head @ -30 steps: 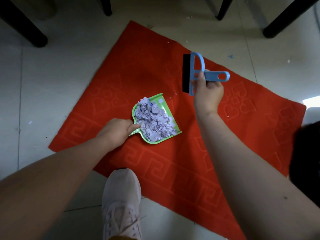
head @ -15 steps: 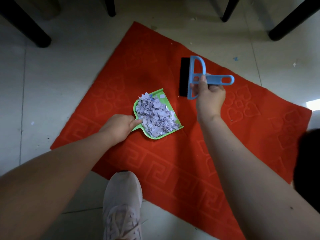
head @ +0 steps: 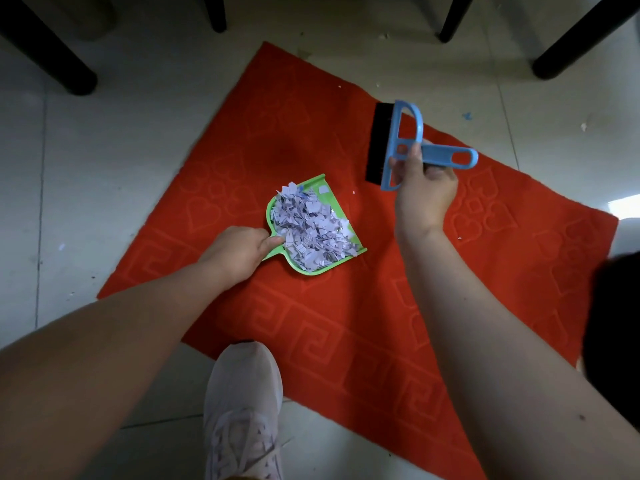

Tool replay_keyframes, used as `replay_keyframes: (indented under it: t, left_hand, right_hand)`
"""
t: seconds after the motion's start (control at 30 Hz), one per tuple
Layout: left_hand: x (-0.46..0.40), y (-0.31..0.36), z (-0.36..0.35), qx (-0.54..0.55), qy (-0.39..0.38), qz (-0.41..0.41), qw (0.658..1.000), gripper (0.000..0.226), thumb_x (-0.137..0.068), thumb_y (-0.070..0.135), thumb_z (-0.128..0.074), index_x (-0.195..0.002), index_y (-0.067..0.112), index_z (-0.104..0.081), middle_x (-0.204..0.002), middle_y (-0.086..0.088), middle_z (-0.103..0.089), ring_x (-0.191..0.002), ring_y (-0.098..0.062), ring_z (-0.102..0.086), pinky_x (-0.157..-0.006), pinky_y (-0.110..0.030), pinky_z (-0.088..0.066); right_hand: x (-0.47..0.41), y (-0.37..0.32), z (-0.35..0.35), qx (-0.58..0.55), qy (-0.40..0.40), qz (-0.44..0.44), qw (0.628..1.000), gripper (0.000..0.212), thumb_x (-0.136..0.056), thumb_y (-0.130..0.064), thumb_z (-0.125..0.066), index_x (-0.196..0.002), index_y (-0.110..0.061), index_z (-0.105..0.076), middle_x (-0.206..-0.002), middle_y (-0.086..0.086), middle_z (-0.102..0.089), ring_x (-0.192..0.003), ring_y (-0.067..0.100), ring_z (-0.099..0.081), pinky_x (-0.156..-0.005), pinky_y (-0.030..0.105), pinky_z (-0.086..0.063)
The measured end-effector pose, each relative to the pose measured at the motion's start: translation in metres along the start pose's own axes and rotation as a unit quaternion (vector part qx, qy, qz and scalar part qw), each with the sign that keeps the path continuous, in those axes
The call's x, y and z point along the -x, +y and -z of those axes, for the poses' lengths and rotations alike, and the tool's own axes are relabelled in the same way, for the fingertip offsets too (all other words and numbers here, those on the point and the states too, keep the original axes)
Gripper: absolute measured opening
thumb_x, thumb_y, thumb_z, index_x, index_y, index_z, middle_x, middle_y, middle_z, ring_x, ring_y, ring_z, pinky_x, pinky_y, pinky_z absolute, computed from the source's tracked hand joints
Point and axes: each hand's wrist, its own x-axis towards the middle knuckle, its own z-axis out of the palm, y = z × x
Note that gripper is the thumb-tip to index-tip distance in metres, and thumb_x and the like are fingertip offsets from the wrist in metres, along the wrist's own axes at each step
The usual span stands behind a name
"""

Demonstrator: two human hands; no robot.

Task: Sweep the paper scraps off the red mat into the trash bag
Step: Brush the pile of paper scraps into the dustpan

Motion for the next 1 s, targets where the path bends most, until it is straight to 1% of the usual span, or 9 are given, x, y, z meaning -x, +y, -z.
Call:
replay_keyframes:
  t: [0.17,0.27,0.4,0.5,0.6,0.73,0.87,0.93,1.0]
  left_hand:
    - [-0.006,0.008,0.002,-0.01,-0.005,-0.001,1.0,0.05,-0.098,0.048,-0.034,-0.06,0.015,-0.037,-0.059,0.0,-0.042,-0.059,-0.018,-0.041,-0.062,-0.031,-0.027]
    - [-0.008,0.009,0.003,-0.022,-0.007,-0.006,1.0,0.05,-0.098,0.047,-0.033,-0.06,0.015,-0.036,-0.059,0.001,-0.041,-0.065,-0.022,-0.043,-0.064,-0.031,-0.028]
    - [-0.01,0.009,0.004,-0.024,-0.013,-0.005,1.0,0.049,-0.099,0.047,-0.032,-0.06,0.016,-0.037,-0.061,0.001,-0.042,-0.068,-0.022,-0.043,-0.065,-0.032,-0.028]
    - [-0.011,0.009,0.004,-0.021,-0.014,-0.001,1.0,0.05,-0.098,0.048,-0.032,-0.06,0.016,-0.037,-0.061,0.001,-0.043,-0.067,-0.021,-0.043,-0.064,-0.031,-0.028]
    - [-0.012,0.011,0.004,-0.025,-0.015,-0.002,1.0,0.05,-0.098,0.047,-0.033,-0.06,0.015,-0.036,-0.06,0.0,-0.042,-0.066,-0.021,-0.043,-0.065,-0.031,-0.028]
    - [-0.013,0.013,0.004,-0.034,-0.018,-0.002,0.999,0.05,-0.099,0.047,-0.032,-0.06,0.015,-0.036,-0.06,0.001,-0.042,-0.066,-0.021,-0.043,-0.065,-0.032,-0.029]
    - [-0.014,0.012,0.005,-0.03,-0.019,0.001,0.999,0.05,-0.098,0.048,-0.032,-0.061,0.015,-0.037,-0.061,0.0,-0.043,-0.065,-0.02,-0.043,-0.065,-0.032,-0.029]
    - [-0.014,0.011,0.005,-0.031,-0.02,0.001,0.999,0.05,-0.098,0.048,-0.031,-0.061,0.016,-0.037,-0.061,0.0,-0.043,-0.067,-0.021,-0.043,-0.065,-0.032,-0.029]
    - [-0.014,0.012,0.005,-0.028,-0.019,0.001,0.999,0.05,-0.098,0.048,-0.031,-0.061,0.016,-0.037,-0.061,0.0,-0.043,-0.067,-0.021,-0.043,-0.065,-0.031,-0.029]
  right_hand:
    - [0.005,0.014,-0.008,0.091,-0.048,-0.023,0.994,0.021,-0.092,-0.027,-0.055,-0.087,-0.011,-0.067,-0.078,0.008,-0.071,-0.076,0.024,-0.07,-0.076,0.048,-0.055]
    - [0.018,0.018,-0.006,0.041,-0.099,-0.056,0.993,0.014,-0.095,-0.021,-0.054,-0.089,-0.016,-0.067,-0.075,0.004,-0.069,-0.076,0.019,-0.07,-0.077,0.04,-0.058]
    - [0.01,0.003,0.0,-0.044,-0.026,-0.037,0.998,0.017,-0.095,-0.014,-0.054,-0.084,-0.018,-0.065,-0.072,-0.001,-0.067,-0.071,0.014,-0.069,-0.068,0.027,-0.055]
    - [-0.001,-0.001,0.0,-0.032,-0.007,-0.024,0.999,0.015,-0.095,-0.017,-0.054,-0.086,-0.018,-0.066,-0.073,-0.002,-0.068,-0.076,0.015,-0.07,-0.074,0.03,-0.057]
    - [-0.002,0.006,-0.005,0.021,-0.036,-0.041,0.998,0.017,-0.094,-0.021,-0.055,-0.097,-0.009,-0.068,-0.076,0.001,-0.07,-0.077,0.017,-0.071,-0.078,0.037,-0.058]
    - [0.011,0.014,-0.008,0.004,-0.099,-0.097,0.99,0.02,-0.096,-0.015,-0.053,-0.081,-0.013,-0.066,-0.073,0.0,-0.068,-0.072,0.015,-0.069,-0.076,0.033,-0.057]
    - [0.005,0.005,-0.003,-0.05,-0.022,-0.091,0.994,0.029,-0.095,-0.015,-0.055,-0.067,-0.019,-0.061,-0.059,-0.007,-0.065,-0.068,0.013,-0.068,-0.064,0.027,-0.054]
    - [-0.001,0.002,-0.001,-0.039,0.001,-0.068,0.997,0.022,-0.095,-0.018,-0.055,-0.075,-0.021,-0.064,-0.067,-0.005,-0.067,-0.074,0.015,-0.069,-0.073,0.034,-0.057]
    - [-0.001,0.004,-0.003,0.007,-0.009,-0.051,0.999,0.017,-0.095,-0.022,-0.054,-0.09,-0.014,-0.069,-0.076,0.001,-0.07,-0.078,0.017,-0.07,-0.079,0.039,-0.057]
